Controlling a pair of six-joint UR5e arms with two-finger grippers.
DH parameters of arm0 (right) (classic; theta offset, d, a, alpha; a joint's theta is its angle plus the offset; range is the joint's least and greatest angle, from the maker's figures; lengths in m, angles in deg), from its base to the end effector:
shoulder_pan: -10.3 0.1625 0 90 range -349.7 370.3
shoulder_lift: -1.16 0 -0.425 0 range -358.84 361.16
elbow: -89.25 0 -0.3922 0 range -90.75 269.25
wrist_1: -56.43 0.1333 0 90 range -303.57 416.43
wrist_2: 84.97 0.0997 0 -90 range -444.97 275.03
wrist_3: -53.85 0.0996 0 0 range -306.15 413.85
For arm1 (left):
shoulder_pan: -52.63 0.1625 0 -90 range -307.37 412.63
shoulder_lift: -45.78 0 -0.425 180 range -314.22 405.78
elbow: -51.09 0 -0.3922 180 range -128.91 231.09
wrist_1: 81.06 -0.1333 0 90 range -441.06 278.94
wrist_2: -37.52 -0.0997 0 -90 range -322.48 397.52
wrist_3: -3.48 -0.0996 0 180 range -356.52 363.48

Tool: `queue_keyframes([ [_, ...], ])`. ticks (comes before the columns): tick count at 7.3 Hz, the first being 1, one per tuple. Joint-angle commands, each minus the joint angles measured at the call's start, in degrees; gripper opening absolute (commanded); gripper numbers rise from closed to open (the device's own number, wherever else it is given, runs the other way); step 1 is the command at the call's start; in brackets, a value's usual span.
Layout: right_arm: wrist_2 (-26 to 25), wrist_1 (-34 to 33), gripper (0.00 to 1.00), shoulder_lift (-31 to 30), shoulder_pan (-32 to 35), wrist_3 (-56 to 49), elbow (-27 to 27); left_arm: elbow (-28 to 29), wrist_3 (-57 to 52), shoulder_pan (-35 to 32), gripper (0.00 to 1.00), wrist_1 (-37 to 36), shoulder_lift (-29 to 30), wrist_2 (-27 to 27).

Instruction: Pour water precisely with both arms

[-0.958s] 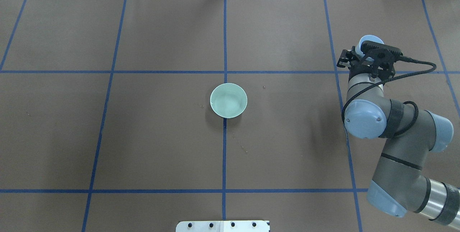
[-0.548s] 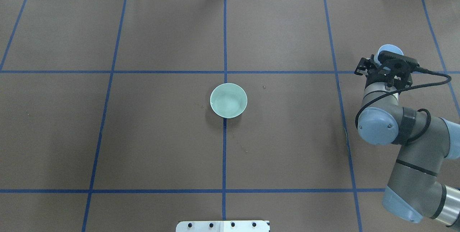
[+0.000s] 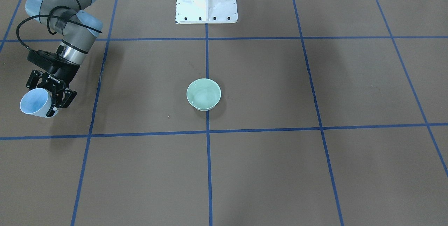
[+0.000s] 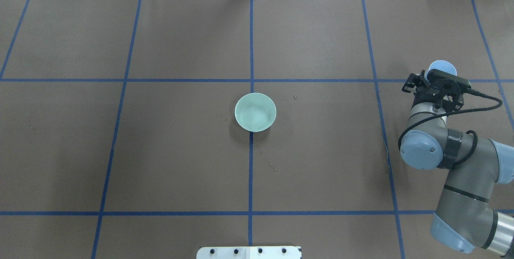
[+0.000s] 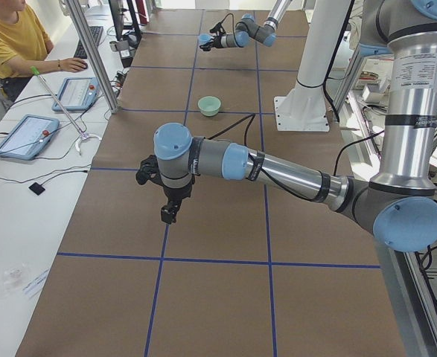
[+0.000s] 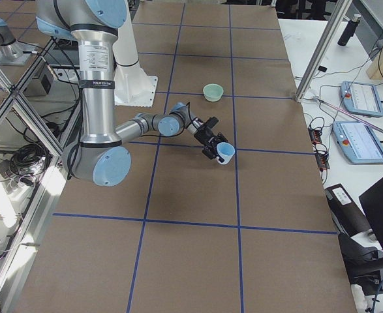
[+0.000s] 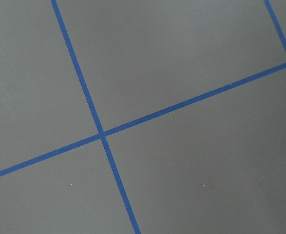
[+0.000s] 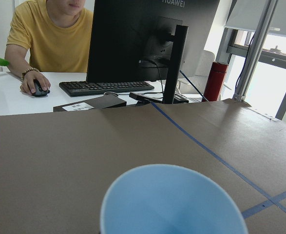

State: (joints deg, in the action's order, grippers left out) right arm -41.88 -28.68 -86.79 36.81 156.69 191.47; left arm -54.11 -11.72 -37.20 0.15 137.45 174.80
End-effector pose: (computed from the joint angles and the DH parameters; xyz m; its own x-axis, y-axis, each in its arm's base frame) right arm -0.3660 -0.4128 0.5221 0.7087 0.5232 0.4733 -0.6943 0.3980 0.5996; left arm -0.0587 -0.4961 0.5264 0.6536 0.3612 -0.6651 -0.1806 0.9278 0.3264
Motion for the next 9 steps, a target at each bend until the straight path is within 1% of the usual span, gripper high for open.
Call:
queue_keyframes([
  [1,-0.46,0.03,0.31,0.32,-0.75,0.77,-1.40,-0.01,-0.01,0.00,1.00,0.00,-0.09,0.00],
  [2,-1.51,0.12,0.49,0.93,-1.45,3.47,-3.06,-0.01,-0.01,0.00,1.00,0.00,0.00,0.00],
  [3,-2.30,0.03,0.51,1.98,-1.72,3.76,-4.73,-0.01,-0.10,0.00,1.00,0.00,-0.09,0.00],
  [4,-2.31,0.12,0.63,1.99,-1.89,3.76,-5.01,-0.01,-0.10,0.00,1.00,0.00,-0.09,0.00],
  [6,-2.66,0.03,0.98,1.99,-1.98,6.55,-5.19,-0.01,-0.10,0.00,1.00,0.00,-0.09,0.00],
  [9,-3.01,0.03,0.99,1.99,-2.16,6.58,-5.54,-0.01,-0.10,0.00,1.00,0.00,0.00,0.00],
])
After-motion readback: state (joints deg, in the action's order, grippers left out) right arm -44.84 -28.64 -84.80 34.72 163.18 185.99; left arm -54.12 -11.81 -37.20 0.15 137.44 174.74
